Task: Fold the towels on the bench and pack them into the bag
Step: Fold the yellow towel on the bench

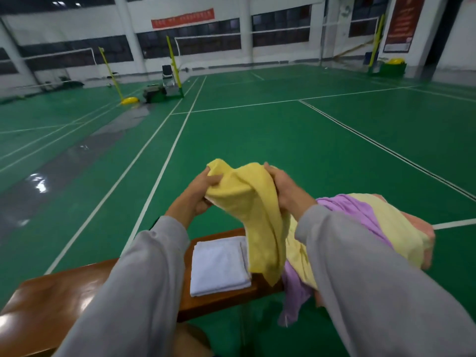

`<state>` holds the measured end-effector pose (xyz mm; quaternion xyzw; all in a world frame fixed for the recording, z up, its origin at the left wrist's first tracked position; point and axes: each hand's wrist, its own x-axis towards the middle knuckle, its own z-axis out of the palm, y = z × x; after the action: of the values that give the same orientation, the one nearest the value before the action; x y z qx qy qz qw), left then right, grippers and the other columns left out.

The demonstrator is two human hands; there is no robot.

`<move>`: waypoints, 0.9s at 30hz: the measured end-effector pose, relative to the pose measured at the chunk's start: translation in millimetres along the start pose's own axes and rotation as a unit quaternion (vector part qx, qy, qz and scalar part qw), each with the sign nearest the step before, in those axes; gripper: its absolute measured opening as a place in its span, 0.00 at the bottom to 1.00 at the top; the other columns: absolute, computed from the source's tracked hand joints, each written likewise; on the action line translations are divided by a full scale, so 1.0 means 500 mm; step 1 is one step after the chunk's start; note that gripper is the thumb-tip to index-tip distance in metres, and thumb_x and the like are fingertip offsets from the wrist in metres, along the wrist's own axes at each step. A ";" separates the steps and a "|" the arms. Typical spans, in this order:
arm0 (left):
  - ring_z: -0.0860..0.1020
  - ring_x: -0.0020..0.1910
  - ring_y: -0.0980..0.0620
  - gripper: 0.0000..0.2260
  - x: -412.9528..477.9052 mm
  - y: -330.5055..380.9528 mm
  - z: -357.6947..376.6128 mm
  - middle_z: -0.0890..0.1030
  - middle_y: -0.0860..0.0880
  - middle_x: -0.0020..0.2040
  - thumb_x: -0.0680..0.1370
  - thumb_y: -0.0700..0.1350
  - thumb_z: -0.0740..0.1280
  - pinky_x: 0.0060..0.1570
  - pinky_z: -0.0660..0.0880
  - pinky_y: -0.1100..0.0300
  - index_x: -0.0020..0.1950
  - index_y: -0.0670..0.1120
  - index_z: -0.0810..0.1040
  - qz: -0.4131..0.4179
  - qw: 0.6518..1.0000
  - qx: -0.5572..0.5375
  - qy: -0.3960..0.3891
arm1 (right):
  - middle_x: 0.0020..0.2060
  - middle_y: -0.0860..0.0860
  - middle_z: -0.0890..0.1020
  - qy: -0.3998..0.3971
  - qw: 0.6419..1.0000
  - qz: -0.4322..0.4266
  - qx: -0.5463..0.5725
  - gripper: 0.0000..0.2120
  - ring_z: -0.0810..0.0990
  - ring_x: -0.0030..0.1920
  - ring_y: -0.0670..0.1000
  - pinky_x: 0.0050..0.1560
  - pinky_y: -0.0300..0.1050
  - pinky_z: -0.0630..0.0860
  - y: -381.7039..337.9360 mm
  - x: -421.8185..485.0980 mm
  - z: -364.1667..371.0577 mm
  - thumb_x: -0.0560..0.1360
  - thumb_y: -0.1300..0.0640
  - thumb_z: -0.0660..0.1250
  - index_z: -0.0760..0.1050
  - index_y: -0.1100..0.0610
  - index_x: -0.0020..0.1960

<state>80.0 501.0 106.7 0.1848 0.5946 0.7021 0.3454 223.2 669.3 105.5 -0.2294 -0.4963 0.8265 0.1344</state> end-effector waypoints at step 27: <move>0.79 0.58 0.40 0.37 0.043 0.192 -0.078 0.78 0.41 0.62 0.68 0.50 0.83 0.64 0.77 0.44 0.69 0.39 0.68 0.006 0.949 0.028 0.314 | 0.38 0.52 0.79 0.134 0.979 0.089 -0.128 0.09 0.79 0.38 0.51 0.47 0.47 0.80 -0.249 0.029 -0.041 0.76 0.55 0.74 0.75 0.58 0.45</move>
<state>13.5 483.2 186.9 -0.0320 0.6916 0.7095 0.1315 220.6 749.9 203.4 -0.3965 -0.5528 0.7267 0.0954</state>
